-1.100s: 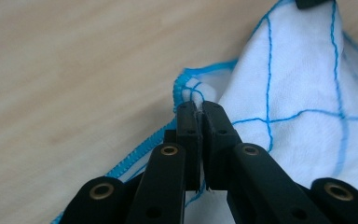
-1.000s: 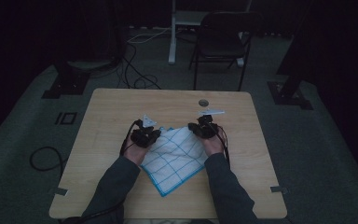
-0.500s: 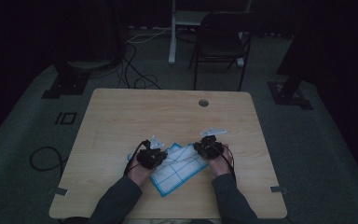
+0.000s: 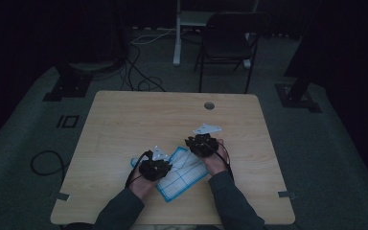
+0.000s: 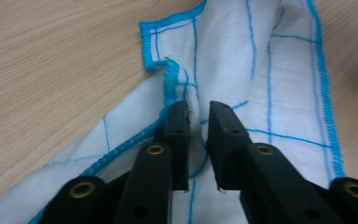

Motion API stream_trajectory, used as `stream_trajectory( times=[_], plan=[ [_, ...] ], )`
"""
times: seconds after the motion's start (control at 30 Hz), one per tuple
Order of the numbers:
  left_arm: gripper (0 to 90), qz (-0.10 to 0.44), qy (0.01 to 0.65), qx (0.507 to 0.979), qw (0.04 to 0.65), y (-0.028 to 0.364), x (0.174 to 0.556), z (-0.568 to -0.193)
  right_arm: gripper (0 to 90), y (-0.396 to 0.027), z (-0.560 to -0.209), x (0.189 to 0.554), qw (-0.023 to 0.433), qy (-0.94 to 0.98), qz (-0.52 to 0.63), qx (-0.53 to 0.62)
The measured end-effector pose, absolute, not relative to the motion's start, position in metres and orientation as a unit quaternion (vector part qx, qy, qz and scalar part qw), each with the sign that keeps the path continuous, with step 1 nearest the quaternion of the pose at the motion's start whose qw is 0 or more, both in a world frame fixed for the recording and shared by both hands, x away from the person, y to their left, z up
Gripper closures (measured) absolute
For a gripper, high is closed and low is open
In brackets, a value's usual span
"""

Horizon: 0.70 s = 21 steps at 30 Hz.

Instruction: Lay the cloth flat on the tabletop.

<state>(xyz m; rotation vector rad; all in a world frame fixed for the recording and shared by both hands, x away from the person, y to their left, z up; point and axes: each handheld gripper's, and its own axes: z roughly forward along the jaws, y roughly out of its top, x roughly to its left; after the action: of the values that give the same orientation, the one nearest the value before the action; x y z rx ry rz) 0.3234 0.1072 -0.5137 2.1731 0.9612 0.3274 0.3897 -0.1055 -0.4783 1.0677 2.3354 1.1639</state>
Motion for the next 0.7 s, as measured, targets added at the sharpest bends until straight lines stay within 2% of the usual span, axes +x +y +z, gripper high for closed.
stream_trajectory(
  times=[0.2,0.47,0.7],
  plan=[
    [76.3,0.145,0.377,0.834,0.376,0.112,0.300,-0.511,90.0,-0.086,-0.502,0.397,0.128,0.852,0.367,0.351],
    [80.4,0.115,0.358,0.857,0.352,0.096,0.286,-0.534,90.0,-0.076,-0.518,0.406,0.121,0.870,0.326,0.350],
    [87.0,0.125,0.353,0.861,0.345,0.097,0.283,-0.536,90.0,-0.077,-0.527,0.415,0.114,0.877,0.305,0.355]
  ],
)
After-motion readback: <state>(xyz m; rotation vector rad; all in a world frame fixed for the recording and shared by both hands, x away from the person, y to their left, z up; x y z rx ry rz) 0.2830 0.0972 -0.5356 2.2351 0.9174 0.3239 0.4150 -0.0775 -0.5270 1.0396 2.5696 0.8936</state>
